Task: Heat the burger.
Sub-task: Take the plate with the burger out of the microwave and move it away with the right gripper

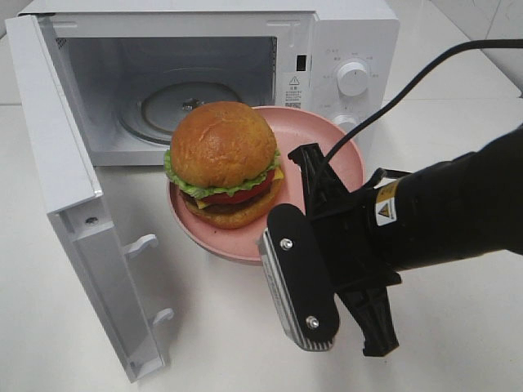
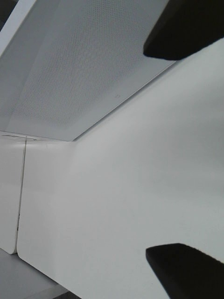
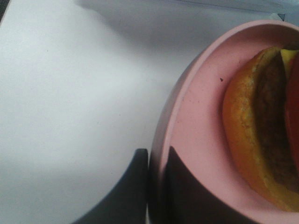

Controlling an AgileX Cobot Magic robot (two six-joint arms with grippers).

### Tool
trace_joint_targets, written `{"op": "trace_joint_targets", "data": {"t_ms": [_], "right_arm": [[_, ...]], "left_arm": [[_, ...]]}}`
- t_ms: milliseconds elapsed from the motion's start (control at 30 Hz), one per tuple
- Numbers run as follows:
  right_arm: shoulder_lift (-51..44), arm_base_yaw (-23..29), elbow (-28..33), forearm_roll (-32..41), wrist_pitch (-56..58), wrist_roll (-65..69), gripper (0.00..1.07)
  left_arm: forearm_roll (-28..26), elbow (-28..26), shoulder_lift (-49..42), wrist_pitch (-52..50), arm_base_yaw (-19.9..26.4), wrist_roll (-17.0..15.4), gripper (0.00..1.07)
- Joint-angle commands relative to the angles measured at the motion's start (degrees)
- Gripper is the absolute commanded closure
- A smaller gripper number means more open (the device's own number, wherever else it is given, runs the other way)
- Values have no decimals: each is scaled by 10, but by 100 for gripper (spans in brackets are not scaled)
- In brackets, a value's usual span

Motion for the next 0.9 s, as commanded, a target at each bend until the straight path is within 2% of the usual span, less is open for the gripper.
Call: {"op": "trace_joint_targets", "data": {"t_ms": [33, 233, 400, 600, 667, 700, 733, 767, 833, 900], "right_arm": [[-49, 0, 28, 1, -41, 7, 107], [-82, 0, 57, 1, -40, 23, 107], [-143, 0, 107, 0, -37, 56, 107], [-172, 0, 125, -26, -34, 107, 107], [-191, 0, 130, -85, -13, 190, 107], [-191, 0, 130, -85, -13, 190, 107], [-195, -2, 130, -131, 1, 246, 107], [-195, -2, 130, -131, 1, 246, 107], [-195, -14, 130, -201, 14, 332, 107], [-195, -19, 130, -221, 20, 362, 107]], "left_arm": [[0, 2, -10, 0, 1, 0, 7], [0, 2, -10, 0, 1, 0, 7], [0, 2, -10, 0, 1, 0, 7], [0, 2, -10, 0, 1, 0, 7], [0, 2, -10, 0, 1, 0, 7], [0, 2, -10, 0, 1, 0, 7], [0, 2, -10, 0, 1, 0, 7], [0, 2, -10, 0, 1, 0, 7], [0, 2, -10, 0, 1, 0, 7], [0, 2, -10, 0, 1, 0, 7]]}}
